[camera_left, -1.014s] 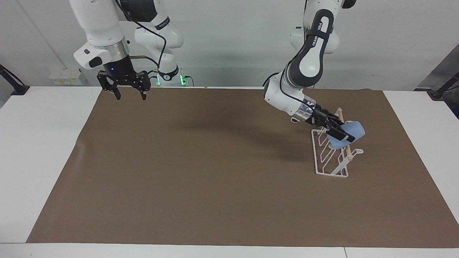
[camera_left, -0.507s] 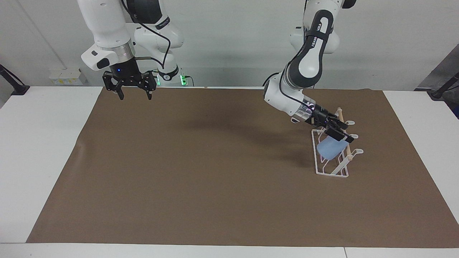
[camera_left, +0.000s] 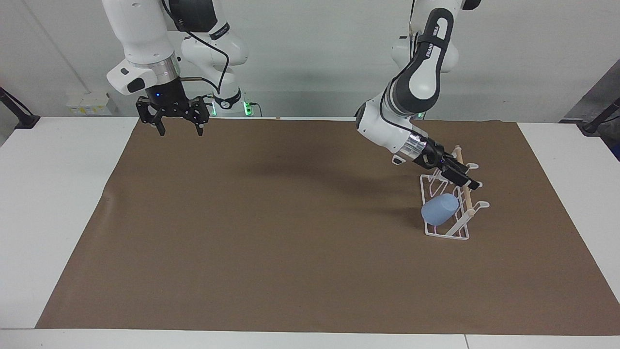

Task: Hang cup on cup holder
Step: 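Lower the cup onto a rack hook with the left gripper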

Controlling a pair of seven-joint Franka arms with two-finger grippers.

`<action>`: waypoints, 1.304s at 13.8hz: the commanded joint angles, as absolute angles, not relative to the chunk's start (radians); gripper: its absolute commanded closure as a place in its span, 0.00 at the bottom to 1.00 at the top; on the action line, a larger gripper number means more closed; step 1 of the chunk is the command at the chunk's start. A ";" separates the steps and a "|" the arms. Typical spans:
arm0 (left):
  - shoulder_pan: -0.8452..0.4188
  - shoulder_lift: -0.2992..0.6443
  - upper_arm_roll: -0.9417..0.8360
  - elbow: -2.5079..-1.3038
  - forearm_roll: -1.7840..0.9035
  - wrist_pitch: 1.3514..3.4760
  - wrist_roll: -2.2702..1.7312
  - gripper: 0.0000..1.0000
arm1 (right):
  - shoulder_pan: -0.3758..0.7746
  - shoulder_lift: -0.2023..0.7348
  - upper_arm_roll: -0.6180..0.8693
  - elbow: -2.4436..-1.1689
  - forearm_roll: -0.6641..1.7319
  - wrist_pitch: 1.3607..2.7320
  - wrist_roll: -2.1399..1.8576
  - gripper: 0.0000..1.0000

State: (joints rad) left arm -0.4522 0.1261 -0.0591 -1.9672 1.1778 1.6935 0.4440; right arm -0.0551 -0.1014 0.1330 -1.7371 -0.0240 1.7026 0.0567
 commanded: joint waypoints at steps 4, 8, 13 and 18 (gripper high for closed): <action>-0.451 0.089 -0.051 -1.871 0.879 1.603 0.220 0.00 | -0.060 -0.123 0.140 -1.763 -0.029 1.723 0.072 0.00; -0.433 0.084 -0.041 -1.846 0.714 1.575 0.117 0.00 | -0.060 -0.123 0.140 -1.763 -0.023 1.723 0.067 0.00; -0.223 0.031 -0.040 -1.813 0.324 1.589 0.192 0.00 | -0.069 -0.121 0.135 -1.763 0.051 1.721 0.074 0.00; -0.149 -0.099 -0.040 -1.816 0.152 1.560 0.189 0.00 | -0.083 -0.121 0.133 -1.763 0.051 1.721 0.074 0.00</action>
State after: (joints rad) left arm -0.1613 -0.0359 -0.0310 -1.8079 0.1857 1.5899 0.1803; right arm -0.0615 -0.1014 0.1274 -1.7371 0.0294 1.7029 0.0609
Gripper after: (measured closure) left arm 0.000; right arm 0.000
